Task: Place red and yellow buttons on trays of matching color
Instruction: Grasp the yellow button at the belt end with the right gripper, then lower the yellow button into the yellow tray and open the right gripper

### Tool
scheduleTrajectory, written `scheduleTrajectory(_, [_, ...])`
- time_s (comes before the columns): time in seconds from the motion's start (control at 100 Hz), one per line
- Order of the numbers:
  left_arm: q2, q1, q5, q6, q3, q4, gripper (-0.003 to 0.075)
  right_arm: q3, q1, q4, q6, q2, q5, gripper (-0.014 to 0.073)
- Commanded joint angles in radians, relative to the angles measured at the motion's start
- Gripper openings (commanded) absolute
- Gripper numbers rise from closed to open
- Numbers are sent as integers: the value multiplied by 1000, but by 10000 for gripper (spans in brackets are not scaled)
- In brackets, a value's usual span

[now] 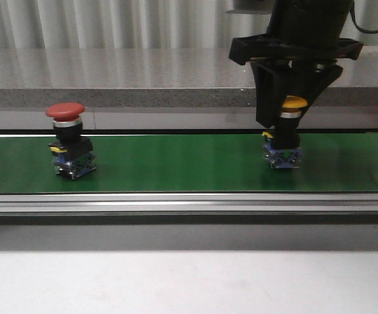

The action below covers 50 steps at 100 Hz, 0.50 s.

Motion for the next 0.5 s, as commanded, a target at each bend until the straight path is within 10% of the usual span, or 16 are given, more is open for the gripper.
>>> scheduleTrajectory(0.0, [2,-9,-61,1,-26,-25,-20,-29,-18,5,71,-93,-14,121])
scheduleTrajectory(0.49, [2,-9,-61,1,-26,-25,-20,126,-257,-145,321,-379,2,121])
